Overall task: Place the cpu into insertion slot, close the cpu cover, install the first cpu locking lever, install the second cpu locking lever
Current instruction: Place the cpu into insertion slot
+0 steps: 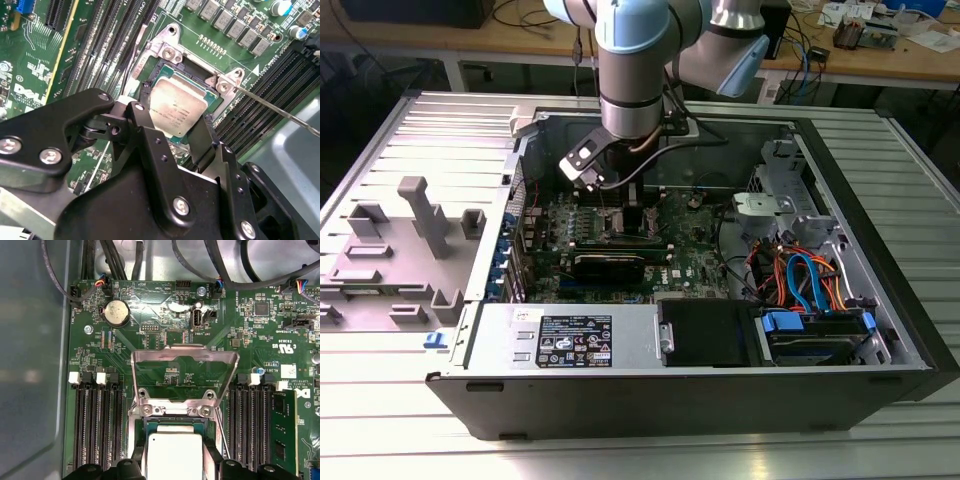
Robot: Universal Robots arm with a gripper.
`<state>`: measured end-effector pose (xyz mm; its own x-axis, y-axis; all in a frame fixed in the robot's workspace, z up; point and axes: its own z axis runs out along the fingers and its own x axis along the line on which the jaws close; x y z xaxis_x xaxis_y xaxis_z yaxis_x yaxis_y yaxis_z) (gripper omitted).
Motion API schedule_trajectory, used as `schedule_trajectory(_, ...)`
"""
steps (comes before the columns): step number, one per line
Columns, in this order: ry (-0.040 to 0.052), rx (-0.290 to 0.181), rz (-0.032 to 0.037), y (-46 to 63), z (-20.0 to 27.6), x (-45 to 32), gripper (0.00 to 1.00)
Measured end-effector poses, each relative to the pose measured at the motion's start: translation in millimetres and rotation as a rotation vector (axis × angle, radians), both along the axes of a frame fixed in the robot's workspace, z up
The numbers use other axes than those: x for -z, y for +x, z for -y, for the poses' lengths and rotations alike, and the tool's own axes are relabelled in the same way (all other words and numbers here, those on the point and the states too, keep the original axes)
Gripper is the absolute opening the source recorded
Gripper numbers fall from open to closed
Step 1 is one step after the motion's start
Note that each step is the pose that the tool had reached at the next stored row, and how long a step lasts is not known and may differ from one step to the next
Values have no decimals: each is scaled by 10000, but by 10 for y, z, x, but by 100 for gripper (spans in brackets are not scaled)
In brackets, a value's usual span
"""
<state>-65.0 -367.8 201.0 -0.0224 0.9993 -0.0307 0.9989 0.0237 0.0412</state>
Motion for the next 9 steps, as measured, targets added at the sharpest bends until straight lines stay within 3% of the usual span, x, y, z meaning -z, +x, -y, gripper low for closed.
schedule_trajectory(9, -1, 0, 1, 2, -2, 17, 54)
